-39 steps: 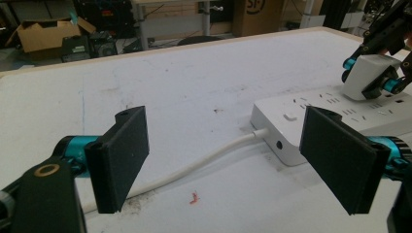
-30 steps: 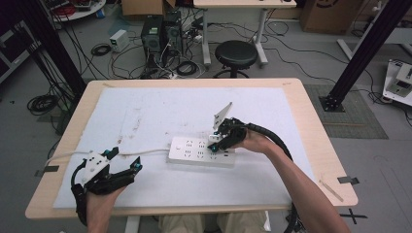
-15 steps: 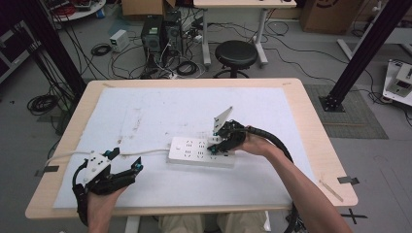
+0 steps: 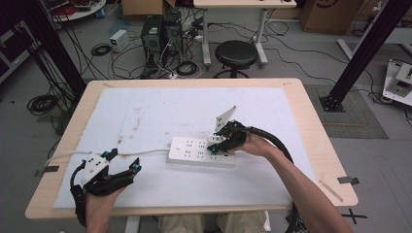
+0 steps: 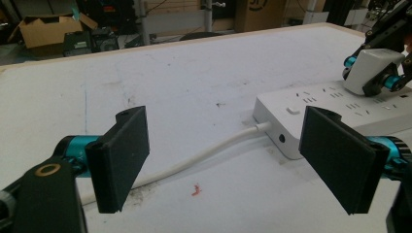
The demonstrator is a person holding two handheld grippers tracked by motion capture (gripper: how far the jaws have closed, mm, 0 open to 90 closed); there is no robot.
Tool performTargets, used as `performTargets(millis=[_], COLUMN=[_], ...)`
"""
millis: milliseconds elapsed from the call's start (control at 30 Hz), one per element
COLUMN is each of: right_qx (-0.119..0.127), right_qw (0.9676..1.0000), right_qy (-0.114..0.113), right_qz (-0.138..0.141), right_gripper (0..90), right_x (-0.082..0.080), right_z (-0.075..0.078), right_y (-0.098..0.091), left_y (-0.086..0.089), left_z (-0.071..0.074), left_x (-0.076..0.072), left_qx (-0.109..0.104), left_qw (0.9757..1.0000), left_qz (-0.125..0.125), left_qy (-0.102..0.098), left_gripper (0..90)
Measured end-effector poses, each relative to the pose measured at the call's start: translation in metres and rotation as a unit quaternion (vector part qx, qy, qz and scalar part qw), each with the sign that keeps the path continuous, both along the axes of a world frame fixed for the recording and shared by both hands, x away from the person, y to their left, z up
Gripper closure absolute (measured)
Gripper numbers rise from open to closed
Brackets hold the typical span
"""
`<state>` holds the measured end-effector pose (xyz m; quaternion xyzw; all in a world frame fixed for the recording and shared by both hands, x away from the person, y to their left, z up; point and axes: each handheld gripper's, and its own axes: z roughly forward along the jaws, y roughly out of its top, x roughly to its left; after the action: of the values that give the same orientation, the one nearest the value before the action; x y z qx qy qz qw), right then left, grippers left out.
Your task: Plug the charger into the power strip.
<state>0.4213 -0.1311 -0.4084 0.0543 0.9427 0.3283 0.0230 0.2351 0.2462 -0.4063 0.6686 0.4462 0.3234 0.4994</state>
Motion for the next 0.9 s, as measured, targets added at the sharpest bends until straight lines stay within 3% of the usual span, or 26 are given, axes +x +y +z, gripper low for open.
performTargets(millis=[433,633,900], right_qx=[-0.004,0.011,0.009], right_qw=[0.9998,0.9999,0.9999], right_qy=[-0.018,0.005,0.008], right_qz=[0.007,0.008,-0.001], right_gripper=[63.9,63.7,63.1], right_x=[-0.0032,0.0034,0.0012], right_z=[0.0007,-0.0013,-0.0007], right_y=[0.001,-0.0016,-0.0011], left_y=[-0.0055,-0.0043,-0.0023], left_z=[-0.0015,-0.0007,0.0009], left_x=[0.0067,0.0058,0.0041], left_qx=[0.005,0.003,0.001], left_qw=[0.9999,1.0,1.0], left_qz=[-0.007,-0.006,-0.006], left_qy=[0.004,0.003,0.0], left_gripper=[19.0,19.1,19.0])
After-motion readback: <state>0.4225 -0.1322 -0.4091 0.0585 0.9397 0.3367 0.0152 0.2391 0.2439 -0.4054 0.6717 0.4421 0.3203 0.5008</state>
